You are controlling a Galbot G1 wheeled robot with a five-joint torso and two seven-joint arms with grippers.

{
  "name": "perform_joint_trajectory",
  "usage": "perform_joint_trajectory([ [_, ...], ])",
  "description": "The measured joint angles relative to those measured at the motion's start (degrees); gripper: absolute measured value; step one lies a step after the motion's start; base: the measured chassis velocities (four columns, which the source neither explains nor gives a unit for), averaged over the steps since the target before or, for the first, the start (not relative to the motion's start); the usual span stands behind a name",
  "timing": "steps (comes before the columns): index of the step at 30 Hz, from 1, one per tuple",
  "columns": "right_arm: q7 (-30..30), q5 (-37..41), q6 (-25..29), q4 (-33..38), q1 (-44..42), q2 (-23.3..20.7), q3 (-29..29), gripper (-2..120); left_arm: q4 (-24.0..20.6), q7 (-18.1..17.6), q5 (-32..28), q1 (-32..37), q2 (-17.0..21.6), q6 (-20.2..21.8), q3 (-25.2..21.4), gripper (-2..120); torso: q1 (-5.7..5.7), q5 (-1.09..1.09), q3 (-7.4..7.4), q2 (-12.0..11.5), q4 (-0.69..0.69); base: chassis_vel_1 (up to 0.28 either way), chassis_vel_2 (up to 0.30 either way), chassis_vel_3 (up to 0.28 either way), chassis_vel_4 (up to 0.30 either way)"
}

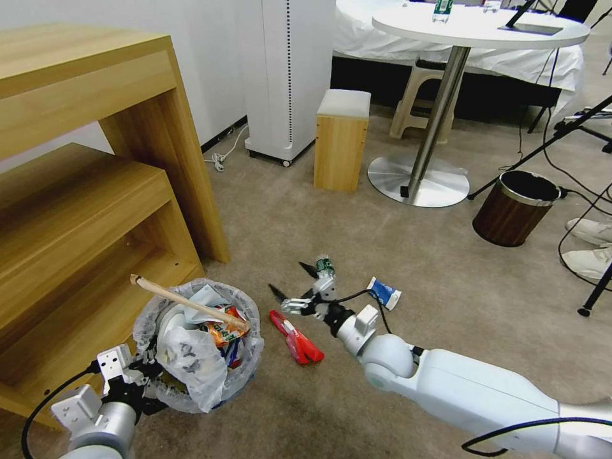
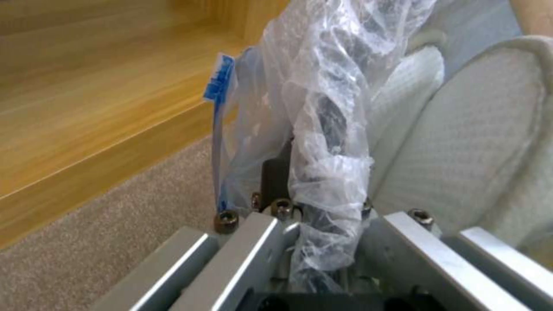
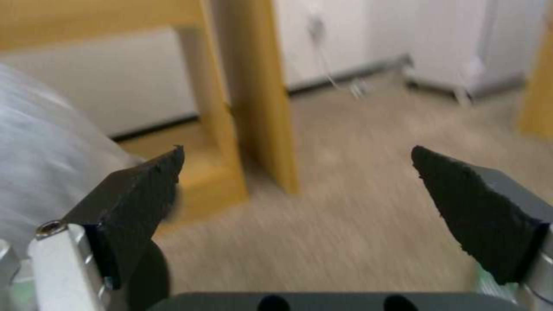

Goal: Pick up the trash bin and place the garbage on the floor into it.

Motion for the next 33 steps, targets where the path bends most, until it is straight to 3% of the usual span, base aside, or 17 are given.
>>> perform_joint_trajectory([
  [5, 2.16, 5.84, -3.73, -3.03, -0.48, 0.01, 0.59, 100, 0.08, 0.07, 0.15, 0.06, -0.11, -0.06, 0.07, 0, 0.0, 0.01, 0.0, 0.0, 0.01, 0.0, 0.0, 0.0, 0.0],
  [8, 2.92, 9.68, -7.79, -9.07, -0.01, 1.71, -0.2, 99, 0.16, 0.11, 0.16, 0.07, -0.12, -0.12, 0.05, 0, 0.0, 0.0, 0.0, 0.0, 0.01, 0.0, 0.0, 0.0, 0.0],
  [22, 3.1, 11.4, -21.58, -21.92, -0.15, 8.81, -4.35, 100, 2.98, 0.18, 0.15, -2.06, 0.37, -0.26, 1.46, 0, 0.0, 0.0, 0.0, 0.0, 0.0, 0.0, 0.0, 0.0, 0.0],
  [33, 0.99, 7.58, -20.96, -33.37, -0.24, 17.07, -8.13, 100, 2.97, 0.28, -0.04, -2.12, 0.56, -0.31, 1.84, 0, 0.0, -0.01, 0.0, 0.0, 0.01, 0.0, 0.0, 0.0, 0.0],
])
